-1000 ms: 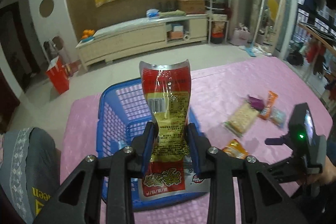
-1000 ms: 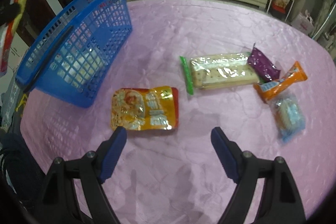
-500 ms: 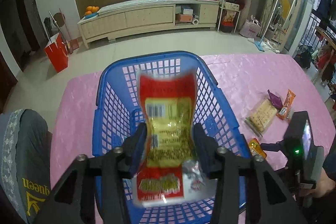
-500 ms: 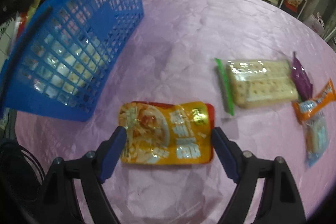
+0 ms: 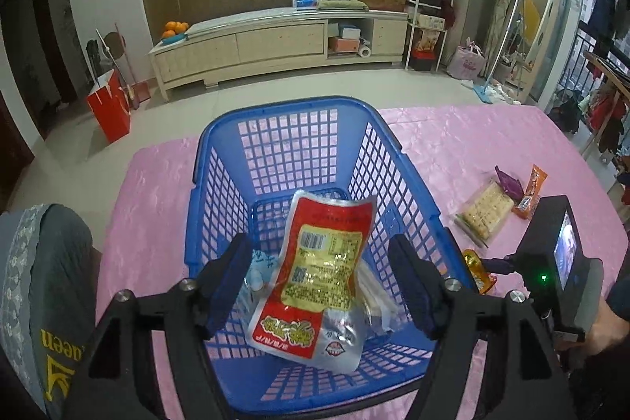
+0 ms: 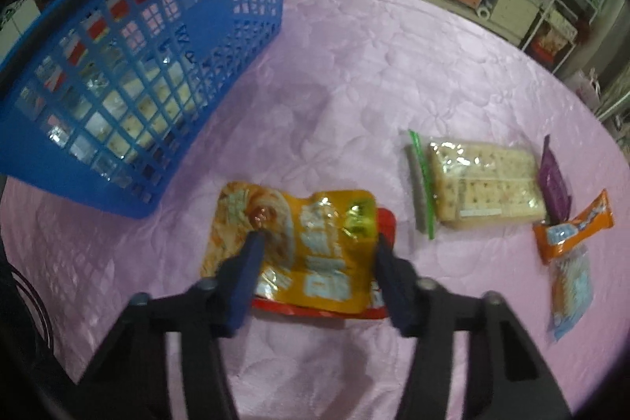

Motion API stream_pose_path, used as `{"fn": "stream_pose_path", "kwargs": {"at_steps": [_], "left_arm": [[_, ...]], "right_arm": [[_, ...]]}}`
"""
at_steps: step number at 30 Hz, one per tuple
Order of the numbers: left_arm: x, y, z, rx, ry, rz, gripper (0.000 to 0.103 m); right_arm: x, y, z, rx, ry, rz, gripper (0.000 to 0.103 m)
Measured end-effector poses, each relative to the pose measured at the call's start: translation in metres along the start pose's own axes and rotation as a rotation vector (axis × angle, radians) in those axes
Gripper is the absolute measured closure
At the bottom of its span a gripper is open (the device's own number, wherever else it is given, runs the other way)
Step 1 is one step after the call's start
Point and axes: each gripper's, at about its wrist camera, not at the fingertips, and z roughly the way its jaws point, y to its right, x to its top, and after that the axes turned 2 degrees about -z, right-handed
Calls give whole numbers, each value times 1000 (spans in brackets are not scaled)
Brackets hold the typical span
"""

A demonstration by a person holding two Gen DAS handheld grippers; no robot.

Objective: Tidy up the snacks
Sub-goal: 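Open the left gripper to drop the pouch in the basket while the right grasps the orange pouch, then carry the orange pouch into the basket and open the right gripper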

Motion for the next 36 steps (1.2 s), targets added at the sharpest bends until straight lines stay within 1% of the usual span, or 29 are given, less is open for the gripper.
{"fn": "stream_pose_path", "kwargs": {"at_steps": [2,3,5,8,12,15,18,25,31,36], "left_arm": [[-4,-1,-1,-3,0,-19,33],[-5,-1,-2,-4,0,-29,33],[-9,-3,-6,-10,3,-49,33],[-14,-6,-12,-23,7,-75,33],[-17,-7,-23,-29,18,-85,33],[-21,-4,-31,-33,24,-85,33],[-25,0,-38,-38,29,-86,33],[-32,8,-52,-43,38,-80,33],[-32,8,-69,-36,63,-66,33],[-30,2,-75,-26,73,-69,33]], "right_arm": [[-4,-1,-3,7,8,-19,53],[-6,-1,-5,6,15,-22,59],[-11,0,-12,31,37,-9,95],[-16,3,-18,83,36,41,96],[-16,6,-27,105,68,58,98],[-16,6,-44,102,106,66,101],[-14,3,-67,87,156,54,101],[-7,1,-109,64,241,29,101],[12,-3,-149,52,328,19,101],[32,-9,-172,56,398,-1,101]]}}
